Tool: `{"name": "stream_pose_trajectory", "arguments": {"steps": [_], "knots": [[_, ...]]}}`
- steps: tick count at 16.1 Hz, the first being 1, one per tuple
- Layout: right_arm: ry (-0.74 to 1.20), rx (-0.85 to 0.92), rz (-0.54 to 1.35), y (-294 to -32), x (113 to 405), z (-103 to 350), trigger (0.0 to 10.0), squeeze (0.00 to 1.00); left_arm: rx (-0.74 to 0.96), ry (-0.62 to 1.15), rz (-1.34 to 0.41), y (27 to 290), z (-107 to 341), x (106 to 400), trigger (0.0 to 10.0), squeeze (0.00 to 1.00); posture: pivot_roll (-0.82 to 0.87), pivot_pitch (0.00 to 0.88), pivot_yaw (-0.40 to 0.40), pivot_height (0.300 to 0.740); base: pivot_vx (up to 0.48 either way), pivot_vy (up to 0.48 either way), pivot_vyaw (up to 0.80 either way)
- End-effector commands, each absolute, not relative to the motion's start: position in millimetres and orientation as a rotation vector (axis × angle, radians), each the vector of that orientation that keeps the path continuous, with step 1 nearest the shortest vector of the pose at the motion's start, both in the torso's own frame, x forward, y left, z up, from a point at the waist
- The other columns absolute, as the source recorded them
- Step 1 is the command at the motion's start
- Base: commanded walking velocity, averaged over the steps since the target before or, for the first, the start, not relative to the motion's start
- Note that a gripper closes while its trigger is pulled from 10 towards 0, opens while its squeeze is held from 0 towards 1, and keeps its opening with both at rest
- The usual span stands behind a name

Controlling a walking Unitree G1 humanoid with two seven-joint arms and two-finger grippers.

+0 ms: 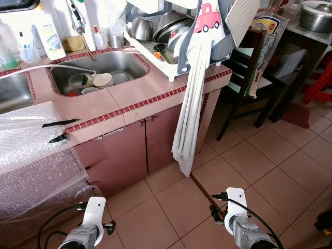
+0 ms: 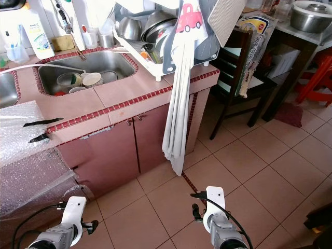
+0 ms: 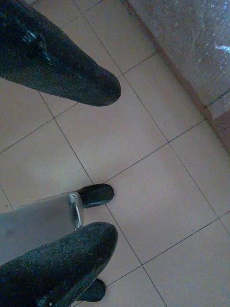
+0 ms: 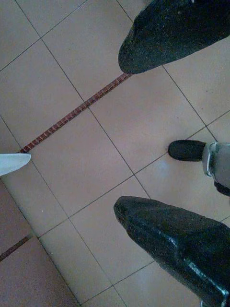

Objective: Kitchen organization

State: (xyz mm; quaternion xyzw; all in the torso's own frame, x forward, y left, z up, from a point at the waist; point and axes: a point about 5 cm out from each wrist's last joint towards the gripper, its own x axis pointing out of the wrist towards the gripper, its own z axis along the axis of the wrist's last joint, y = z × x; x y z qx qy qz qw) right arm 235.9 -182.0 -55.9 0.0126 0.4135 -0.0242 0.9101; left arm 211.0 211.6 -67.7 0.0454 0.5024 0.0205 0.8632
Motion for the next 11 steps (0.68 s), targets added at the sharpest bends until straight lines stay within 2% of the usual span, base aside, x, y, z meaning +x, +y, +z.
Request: {"name": "stream_pose_trajectory", "arguments": {"steps": [1,8,11], "knots": [[0.954,-0.111,0.174,-147,217,-70,10.0,0.00,-0.132,0.763,0.093,192,-57,228,10.0,0.00,-0.04,0.000,0.018,0.740,0.000,0.000,0.00],[0.953,-0.058,0.112,-150,218,-70,10.0,0.00,-0.089,0.899,0.027,183,-70,212,10.0,0.00,-0.05,0.000,0.029,0.740,0.000,0.000,0.00],[0.944,-0.137,0.108,-155,220,-69,10.0,0.00,-0.029,0.903,-0.038,177,-67,218,10.0,0.00,-0.06,0.000,0.041,0.740,0.000,0.000,0.00]]}}
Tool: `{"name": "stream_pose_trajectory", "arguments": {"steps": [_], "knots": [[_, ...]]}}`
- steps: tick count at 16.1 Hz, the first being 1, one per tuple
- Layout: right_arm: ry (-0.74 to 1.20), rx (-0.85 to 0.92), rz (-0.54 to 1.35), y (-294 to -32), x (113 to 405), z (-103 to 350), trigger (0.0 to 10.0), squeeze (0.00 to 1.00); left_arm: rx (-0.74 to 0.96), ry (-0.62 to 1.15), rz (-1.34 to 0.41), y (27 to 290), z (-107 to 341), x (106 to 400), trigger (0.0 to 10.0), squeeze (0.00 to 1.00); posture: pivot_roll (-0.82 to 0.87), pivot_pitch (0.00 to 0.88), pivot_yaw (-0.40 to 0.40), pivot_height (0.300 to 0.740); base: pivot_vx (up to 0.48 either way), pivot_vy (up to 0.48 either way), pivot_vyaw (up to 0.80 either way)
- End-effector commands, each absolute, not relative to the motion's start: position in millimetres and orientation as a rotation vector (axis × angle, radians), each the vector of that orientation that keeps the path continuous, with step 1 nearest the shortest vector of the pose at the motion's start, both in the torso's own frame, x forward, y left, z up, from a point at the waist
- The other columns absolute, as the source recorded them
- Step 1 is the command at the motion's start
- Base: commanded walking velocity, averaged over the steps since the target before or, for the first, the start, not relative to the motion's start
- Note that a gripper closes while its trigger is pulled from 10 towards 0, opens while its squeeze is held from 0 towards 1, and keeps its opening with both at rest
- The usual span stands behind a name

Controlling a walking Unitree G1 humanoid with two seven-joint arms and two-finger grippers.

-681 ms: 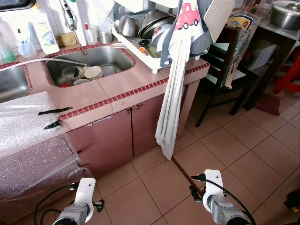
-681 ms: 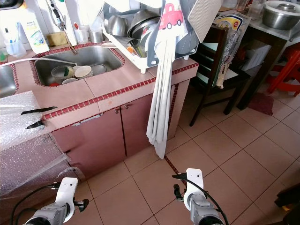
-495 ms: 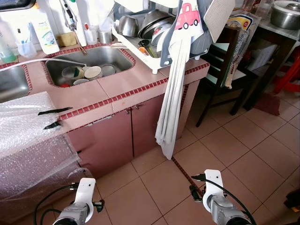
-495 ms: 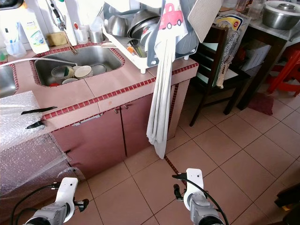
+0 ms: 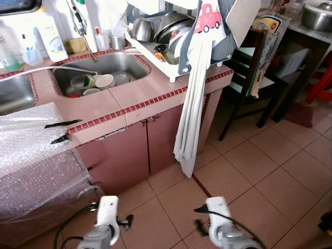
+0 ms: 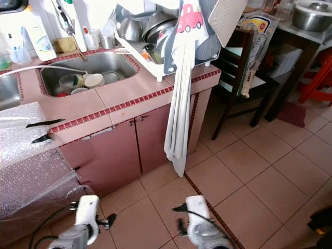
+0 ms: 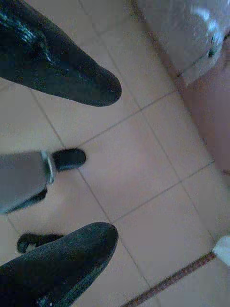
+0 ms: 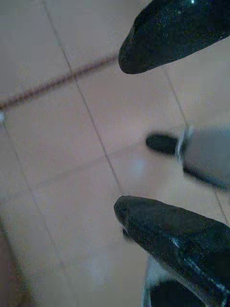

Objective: Kitchen organization

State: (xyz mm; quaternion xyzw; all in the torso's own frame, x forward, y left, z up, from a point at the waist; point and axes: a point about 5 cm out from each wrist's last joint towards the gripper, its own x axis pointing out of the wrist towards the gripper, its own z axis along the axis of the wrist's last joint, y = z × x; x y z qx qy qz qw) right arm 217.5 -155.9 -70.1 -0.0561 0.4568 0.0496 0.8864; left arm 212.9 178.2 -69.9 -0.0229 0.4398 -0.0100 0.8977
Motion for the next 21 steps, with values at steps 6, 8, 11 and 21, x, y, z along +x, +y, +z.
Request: {"name": "stream_pose_trajectory", "arguments": {"steps": [6,8,11,21], "knots": [[0.883,-0.169,0.032,-171,225,-64,10.0,0.00,0.030,0.866,-0.060,183,-65,220,10.0,0.00,-0.07,0.000,0.043,0.740,0.000,0.000,0.00],[0.840,-0.163,0.003,-177,232,-59,10.0,0.00,0.052,0.810,-0.069,188,-60,224,10.0,0.00,-0.07,0.000,0.041,0.740,0.000,0.000,0.00],[0.684,-0.093,0.009,-183,261,-35,10.0,0.00,-0.037,0.677,-0.054,193,-42,246,10.0,0.00,-0.07,0.000,0.040,0.740,0.000,0.000,0.00],[0.199,-0.096,0.098,-214,262,48,10.0,0.00,0.050,0.088,-0.124,192,37,239,10.0,0.00,-0.08,0.000,0.080,0.740,0.000,0.000,0.00]]}}
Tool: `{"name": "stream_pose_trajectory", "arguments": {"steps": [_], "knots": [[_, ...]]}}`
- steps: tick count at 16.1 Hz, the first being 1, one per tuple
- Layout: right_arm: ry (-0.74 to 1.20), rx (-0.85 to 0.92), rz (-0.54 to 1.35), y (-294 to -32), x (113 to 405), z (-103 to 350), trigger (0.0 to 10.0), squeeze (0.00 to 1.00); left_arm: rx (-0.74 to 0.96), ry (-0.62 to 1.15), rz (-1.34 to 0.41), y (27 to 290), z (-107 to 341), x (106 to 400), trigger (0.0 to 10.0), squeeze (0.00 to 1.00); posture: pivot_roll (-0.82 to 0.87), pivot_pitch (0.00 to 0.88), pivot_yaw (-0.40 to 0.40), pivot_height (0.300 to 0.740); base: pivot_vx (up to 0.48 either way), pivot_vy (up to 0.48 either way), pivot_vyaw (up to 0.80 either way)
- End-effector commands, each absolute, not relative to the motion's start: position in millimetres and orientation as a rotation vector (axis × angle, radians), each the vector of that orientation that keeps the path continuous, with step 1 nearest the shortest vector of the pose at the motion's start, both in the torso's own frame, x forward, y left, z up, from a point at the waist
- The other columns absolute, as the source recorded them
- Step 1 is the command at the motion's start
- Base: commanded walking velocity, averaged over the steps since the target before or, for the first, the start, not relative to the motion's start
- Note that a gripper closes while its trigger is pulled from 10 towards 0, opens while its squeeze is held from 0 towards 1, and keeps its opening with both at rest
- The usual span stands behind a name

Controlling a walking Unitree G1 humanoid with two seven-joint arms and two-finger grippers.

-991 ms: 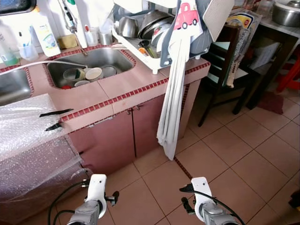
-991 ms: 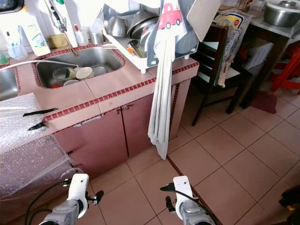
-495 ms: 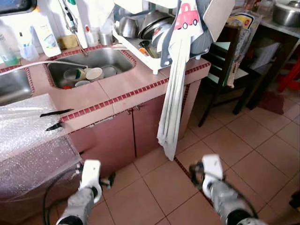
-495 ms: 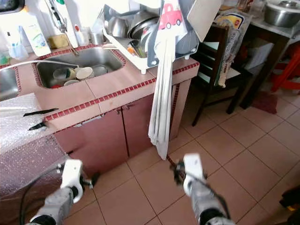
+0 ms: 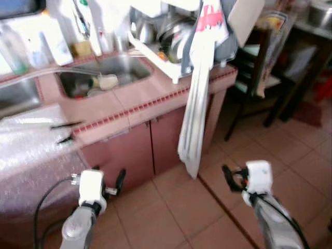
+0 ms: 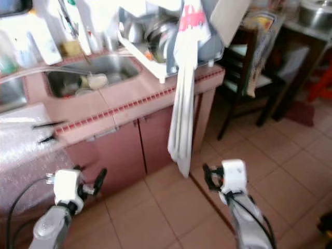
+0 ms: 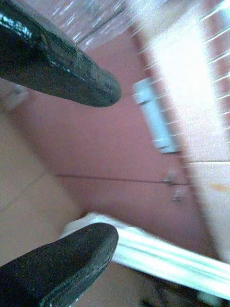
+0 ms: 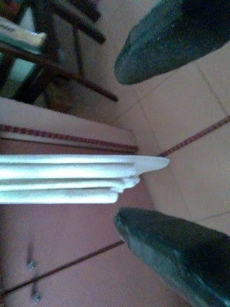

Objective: Kitchen organization

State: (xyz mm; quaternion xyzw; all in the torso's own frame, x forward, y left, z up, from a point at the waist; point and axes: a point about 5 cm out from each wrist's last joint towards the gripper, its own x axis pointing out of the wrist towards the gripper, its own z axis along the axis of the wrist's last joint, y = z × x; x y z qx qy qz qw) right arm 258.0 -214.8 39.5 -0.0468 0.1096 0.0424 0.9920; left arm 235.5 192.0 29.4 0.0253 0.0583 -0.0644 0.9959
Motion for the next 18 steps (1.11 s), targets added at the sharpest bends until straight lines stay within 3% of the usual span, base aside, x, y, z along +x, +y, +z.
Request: {"name": "stream_pose_trajectory", "arguments": {"steps": [1,4,7,11,18], "knots": [[0.173,-0.121,0.099,-213,258,55,10.0,0.00,0.071,0.043,-0.103,193,46,236,10.0,0.00,-0.08,0.000,0.078,0.740,0.000,0.000,0.00],[0.066,-0.127,-0.014,-212,247,77,10.0,0.00,0.100,0.009,-0.040,201,66,215,10.0,0.00,-0.06,0.000,0.052,0.740,0.000,0.000,0.00],[0.091,-0.045,-0.104,-209,236,75,10.0,0.00,0.111,0.068,-0.028,203,58,198,10.0,0.00,-0.06,0.000,0.045,0.740,0.000,0.000,0.00],[0.117,-0.074,-0.045,-194,228,72,10.0,0.00,0.112,0.175,-0.009,206,44,192,10.0,0.00,-0.07,0.000,0.047,0.740,0.000,0.000,0.00],[0.107,-0.078,-0.052,-190,238,82,10.0,0.00,0.114,0.183,-0.035,201,47,206,10.0,0.00,-0.06,0.000,0.045,0.740,0.000,0.000,0.80]]}}
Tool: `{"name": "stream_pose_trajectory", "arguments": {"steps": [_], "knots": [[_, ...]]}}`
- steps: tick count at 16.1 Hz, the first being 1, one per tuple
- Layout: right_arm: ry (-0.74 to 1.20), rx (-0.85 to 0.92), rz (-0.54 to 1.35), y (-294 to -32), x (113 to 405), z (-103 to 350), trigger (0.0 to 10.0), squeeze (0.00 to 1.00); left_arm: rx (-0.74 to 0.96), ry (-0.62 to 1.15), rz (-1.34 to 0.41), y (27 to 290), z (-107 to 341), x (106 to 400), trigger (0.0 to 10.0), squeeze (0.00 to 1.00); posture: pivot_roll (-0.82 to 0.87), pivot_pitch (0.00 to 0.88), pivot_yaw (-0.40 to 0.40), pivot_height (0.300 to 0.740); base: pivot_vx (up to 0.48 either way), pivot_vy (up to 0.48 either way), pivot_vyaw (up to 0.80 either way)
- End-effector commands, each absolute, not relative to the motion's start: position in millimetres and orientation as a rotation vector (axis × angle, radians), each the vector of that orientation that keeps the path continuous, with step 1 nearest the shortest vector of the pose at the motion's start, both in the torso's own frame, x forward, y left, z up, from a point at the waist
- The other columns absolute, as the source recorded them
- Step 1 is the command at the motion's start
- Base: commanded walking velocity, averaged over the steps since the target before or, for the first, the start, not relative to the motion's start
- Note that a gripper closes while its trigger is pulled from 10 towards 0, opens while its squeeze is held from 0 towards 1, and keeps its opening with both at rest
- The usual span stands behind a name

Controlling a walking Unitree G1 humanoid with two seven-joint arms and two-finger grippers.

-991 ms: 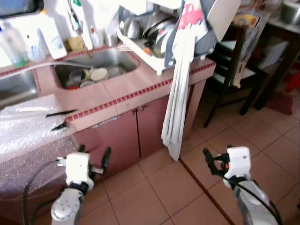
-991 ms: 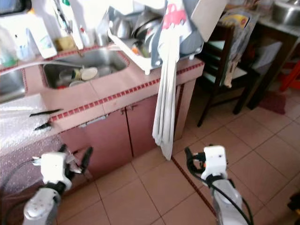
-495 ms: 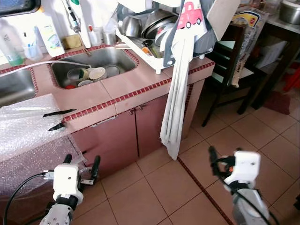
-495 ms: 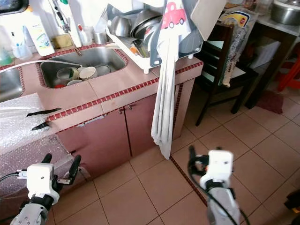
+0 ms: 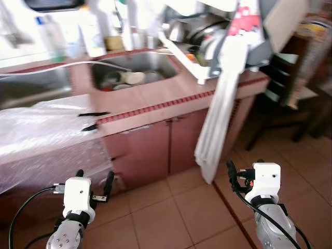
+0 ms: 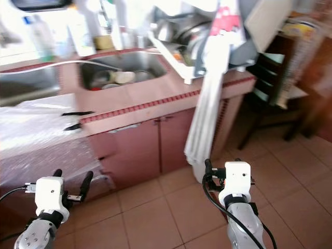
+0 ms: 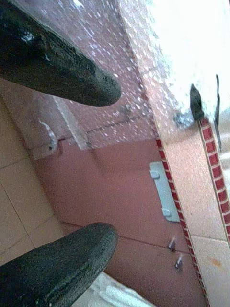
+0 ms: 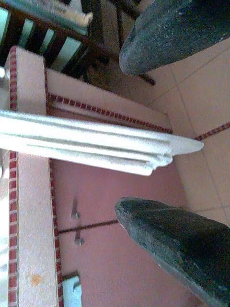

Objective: Kitchen organization

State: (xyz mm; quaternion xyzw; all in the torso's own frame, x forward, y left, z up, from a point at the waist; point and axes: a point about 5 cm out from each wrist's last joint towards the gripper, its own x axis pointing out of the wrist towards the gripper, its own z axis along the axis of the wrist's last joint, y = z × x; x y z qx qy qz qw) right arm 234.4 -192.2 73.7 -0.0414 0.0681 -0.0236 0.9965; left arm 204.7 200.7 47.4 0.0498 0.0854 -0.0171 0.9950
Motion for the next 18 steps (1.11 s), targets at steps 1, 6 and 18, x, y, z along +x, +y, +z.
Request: {"name": "stream_pose_trajectory", "arguments": {"steps": [1,6,18], "knots": [[0.101,-0.077,-0.053,-190,239,83,10.0,0.00,0.117,0.182,-0.036,201,47,207,10.0,0.00,-0.06,0.000,0.045,0.740,0.000,0.000,0.80],[0.059,-0.039,-0.057,-188,254,92,10.0,0.00,0.073,0.116,-0.036,187,67,239,10.0,0.00,-0.07,0.000,0.041,0.740,0.000,0.000,0.00],[0.052,-0.040,-0.082,-190,254,96,10.0,0.00,0.032,0.148,-0.027,180,79,241,10.0,0.00,-0.07,0.000,0.050,0.740,0.000,0.167,0.00]]}}
